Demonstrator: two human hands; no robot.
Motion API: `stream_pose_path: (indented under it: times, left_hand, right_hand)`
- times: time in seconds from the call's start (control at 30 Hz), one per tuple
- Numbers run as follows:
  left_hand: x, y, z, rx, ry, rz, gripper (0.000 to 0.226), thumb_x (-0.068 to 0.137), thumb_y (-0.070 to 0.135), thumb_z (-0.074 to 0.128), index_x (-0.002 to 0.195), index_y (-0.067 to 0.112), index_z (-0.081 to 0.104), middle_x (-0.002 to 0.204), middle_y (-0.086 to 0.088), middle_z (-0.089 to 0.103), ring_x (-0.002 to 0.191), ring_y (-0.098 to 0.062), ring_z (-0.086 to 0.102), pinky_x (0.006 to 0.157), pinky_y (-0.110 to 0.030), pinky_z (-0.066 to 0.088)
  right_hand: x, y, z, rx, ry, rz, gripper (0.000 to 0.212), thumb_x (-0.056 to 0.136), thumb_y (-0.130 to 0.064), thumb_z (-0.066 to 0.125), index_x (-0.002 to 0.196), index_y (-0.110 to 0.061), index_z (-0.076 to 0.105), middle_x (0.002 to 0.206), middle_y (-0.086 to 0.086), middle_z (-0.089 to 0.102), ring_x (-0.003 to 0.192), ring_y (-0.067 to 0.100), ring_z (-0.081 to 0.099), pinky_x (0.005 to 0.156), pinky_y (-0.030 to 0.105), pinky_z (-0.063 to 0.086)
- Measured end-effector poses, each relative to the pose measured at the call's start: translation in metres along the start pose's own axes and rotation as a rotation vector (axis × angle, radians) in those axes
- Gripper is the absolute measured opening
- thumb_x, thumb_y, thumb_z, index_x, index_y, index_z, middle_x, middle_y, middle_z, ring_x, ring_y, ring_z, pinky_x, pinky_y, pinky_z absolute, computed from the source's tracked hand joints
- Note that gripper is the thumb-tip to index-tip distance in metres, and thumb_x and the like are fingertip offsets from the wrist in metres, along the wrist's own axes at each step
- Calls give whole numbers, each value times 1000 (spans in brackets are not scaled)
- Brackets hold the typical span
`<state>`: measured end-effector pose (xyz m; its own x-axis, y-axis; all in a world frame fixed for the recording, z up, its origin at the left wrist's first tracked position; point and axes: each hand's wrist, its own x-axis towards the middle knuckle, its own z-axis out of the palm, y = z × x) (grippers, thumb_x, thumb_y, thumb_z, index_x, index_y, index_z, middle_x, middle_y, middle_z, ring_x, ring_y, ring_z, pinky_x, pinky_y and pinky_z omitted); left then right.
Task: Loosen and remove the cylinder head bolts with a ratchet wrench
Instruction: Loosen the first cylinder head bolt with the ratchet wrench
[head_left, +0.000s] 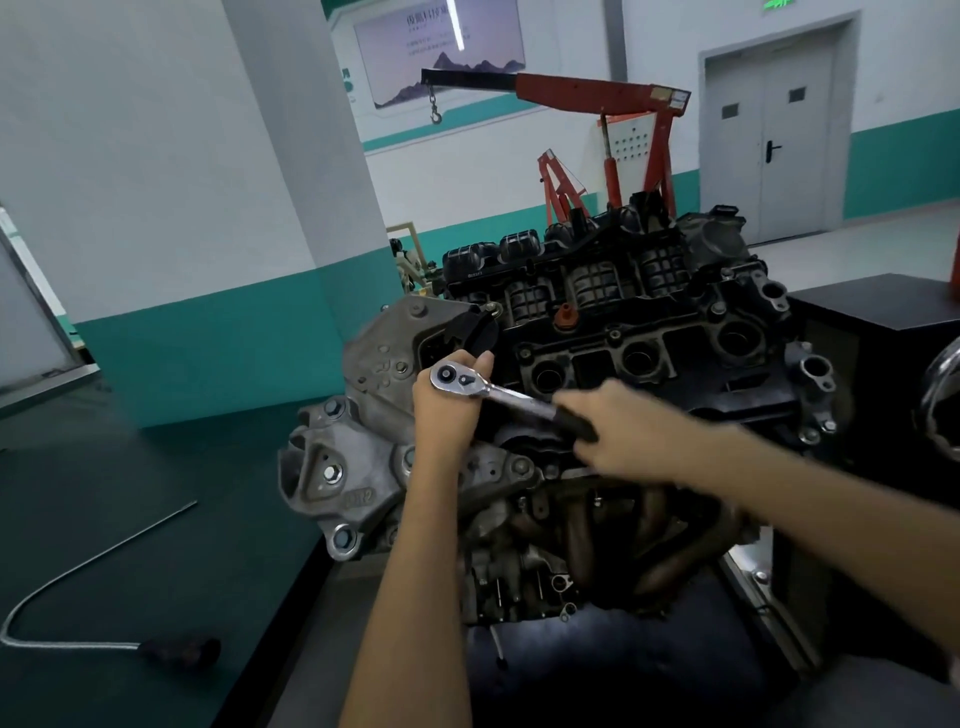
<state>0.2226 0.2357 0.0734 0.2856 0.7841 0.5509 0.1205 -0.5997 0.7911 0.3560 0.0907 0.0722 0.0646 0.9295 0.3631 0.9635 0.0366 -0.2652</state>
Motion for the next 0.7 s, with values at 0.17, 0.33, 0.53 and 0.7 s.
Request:
stream_pose_path:
  times: [0.17,0.33,0.53,0.7]
  left_hand:
    - [1,3,-1,31,8,-2,37,94,22,60,61,8,50,55,-1,44,55,-12,40,59,-29,34]
    - [-3,6,6,6,124,11,43,95,23,60,65,-7,51,55,-14,44,56,-17,38,57,-32,32]
    - [-2,4,7,85,195,50,43,95,26,59,70,-9,57,63,-25,54,58,-19,43,56,-30,35]
    - [1,1,1,29,33,44,40,93,25,63,65,-3,55,57,-11,49,56,-18,42,59,-31,36]
  right_hand:
    - [39,13,-54,-473,88,-173,20,84,-22,56,102,-27,49,62,-13,31,55,15,37,49,27,25]
    - [-9,-9,13,-32,108,56,20,80,-21,58,88,-26,39,65,-6,42,60,23,51,57,32,39]
    - [-24,-66,87,514,158,156,23,77,-14,53,97,-23,44,77,7,59,68,29,59,63,43,53]
    - [-18,-30,48,329,68,74,20,77,-8,57,93,-17,51,67,4,56,57,21,56,52,36,46]
